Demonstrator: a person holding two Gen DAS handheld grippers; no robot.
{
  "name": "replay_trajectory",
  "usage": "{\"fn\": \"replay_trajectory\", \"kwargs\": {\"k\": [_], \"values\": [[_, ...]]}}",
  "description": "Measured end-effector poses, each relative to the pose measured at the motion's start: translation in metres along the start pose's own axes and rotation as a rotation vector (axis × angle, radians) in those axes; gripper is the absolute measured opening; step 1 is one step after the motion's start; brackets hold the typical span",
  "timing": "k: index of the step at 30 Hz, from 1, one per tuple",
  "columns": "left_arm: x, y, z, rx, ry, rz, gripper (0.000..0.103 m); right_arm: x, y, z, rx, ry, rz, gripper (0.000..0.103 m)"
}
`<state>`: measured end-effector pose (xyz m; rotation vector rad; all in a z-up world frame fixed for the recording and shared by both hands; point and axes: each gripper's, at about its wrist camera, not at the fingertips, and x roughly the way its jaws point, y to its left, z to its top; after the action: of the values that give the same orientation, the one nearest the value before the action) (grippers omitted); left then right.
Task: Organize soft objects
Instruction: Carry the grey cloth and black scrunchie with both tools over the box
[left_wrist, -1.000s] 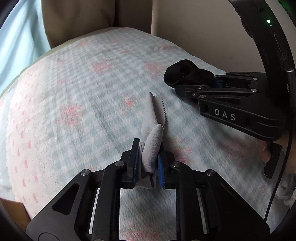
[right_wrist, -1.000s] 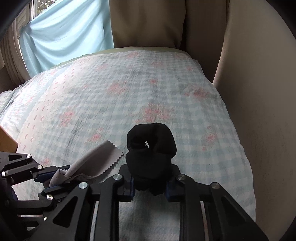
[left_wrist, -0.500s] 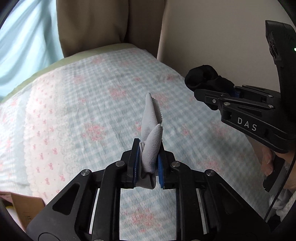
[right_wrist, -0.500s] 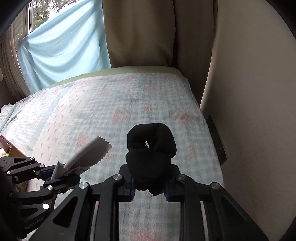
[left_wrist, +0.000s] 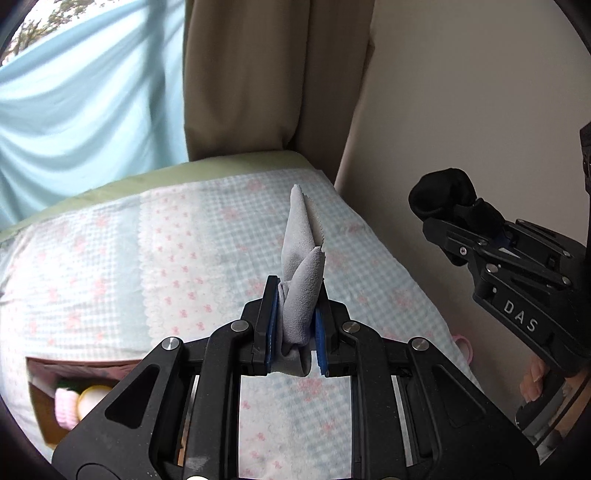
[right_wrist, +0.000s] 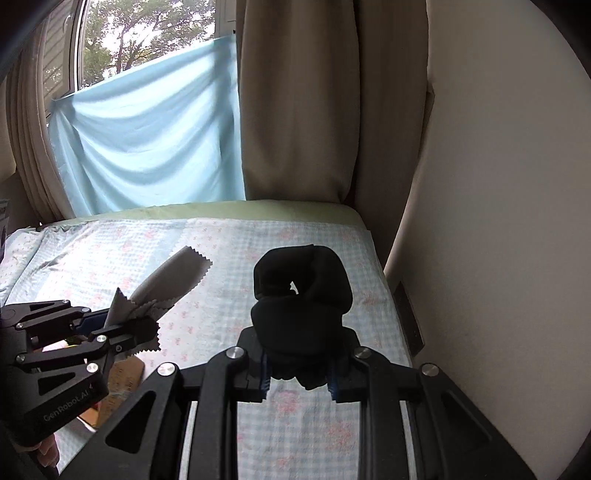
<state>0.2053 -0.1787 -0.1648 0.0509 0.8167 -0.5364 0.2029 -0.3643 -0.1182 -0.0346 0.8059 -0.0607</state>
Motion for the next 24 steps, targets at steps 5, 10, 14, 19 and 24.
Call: {"fn": "replay_trajectory", "kwargs": {"k": [5,10,14,19,24], "values": [[-0.063,0.039,0.001,0.003,-0.025,0.053,0.014,-0.052,0.058,0.021,-0.027,-0.008,0.025,0.021],[-0.107,0.093,-0.016,-0.014,0.007,0.118,0.014,-0.082,0.12,0.031,-0.01,-0.006,0.066,0.021],[-0.128,0.14,-0.039,-0.034,0.032,0.158,0.014,-0.094,0.168,0.031,-0.005,0.018,0.098,0.021],[-0.144,0.19,-0.069,-0.067,0.082,0.18,0.014,-0.093,0.221,0.024,0.044,0.074,0.129,0.021],[-0.137,0.233,-0.089,-0.085,0.137,0.188,0.014,-0.073,0.269,0.004,0.098,0.161,0.163,0.021]]}}
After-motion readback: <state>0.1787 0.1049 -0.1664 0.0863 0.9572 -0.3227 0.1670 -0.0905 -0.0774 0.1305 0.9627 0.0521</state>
